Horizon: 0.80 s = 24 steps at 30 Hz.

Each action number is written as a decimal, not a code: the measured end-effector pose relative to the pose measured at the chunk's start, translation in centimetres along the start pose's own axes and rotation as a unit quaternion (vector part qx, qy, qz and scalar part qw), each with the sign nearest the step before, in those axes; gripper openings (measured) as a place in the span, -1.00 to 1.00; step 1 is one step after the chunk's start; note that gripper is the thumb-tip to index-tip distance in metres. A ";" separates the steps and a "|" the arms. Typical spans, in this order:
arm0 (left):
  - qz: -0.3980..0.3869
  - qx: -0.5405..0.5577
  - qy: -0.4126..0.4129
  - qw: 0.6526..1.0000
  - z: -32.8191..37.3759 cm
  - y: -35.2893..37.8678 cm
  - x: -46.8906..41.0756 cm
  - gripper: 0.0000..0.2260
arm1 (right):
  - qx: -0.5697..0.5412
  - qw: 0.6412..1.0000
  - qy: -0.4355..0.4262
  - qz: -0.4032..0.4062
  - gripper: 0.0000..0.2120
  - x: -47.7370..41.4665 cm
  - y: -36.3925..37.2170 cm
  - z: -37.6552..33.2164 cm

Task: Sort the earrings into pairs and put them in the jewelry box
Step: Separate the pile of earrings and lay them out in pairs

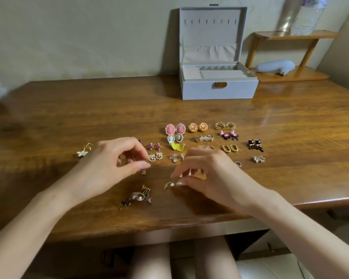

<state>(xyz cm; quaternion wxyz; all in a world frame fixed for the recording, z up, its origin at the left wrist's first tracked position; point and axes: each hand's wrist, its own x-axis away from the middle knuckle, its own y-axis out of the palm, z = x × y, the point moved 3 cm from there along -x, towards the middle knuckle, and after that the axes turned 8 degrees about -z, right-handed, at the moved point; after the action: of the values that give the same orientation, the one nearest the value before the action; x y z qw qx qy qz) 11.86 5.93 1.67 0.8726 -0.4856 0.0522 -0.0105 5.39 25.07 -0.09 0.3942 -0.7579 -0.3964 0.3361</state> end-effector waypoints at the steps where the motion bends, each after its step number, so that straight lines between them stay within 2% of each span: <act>1: -0.004 0.001 0.000 1.000 -0.2 -0.1 0.4 -0.91 | 0.011 1.000 -0.007 -0.003 -0.89 -0.2 0.4 -0.3; 6: -0.026 0.006 0.017 0.999 -1.1 -0.3 1.8 -0.93 | 0.055 0.998 -0.014 -0.014 -0.89 -0.6 1.6 -1.1; 12: -0.079 -0.025 0.082 0.993 -2.0 0.6 2.7 -0.76 | 0.073 0.997 -0.008 -0.011 -0.94 -1.0 2.3 -1.2; 16: -0.087 -0.061 0.092 0.990 -2.4 1.3 2.8 -0.72 | 0.068 0.998 -0.012 -0.006 -0.95 -1.1 2.4 -1.4; 21: -0.084 -0.083 0.098 0.988 -2.8 1.7 3.0 -0.81 | 0.069 0.997 -0.038 -0.009 -0.96 -1.0 2.6 -1.5; 24: -0.078 -0.082 0.096 0.989 -3.4 1.6 3.0 -0.76 | 0.069 0.996 -0.053 -0.012 -0.96 -0.9 2.6 -1.6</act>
<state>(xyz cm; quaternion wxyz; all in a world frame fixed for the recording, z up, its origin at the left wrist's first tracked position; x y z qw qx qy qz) 14.46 3.66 -1.71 0.8174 -0.5547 0.0980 -0.1209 7.14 22.78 -1.47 0.4279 -0.7052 -0.4014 0.3981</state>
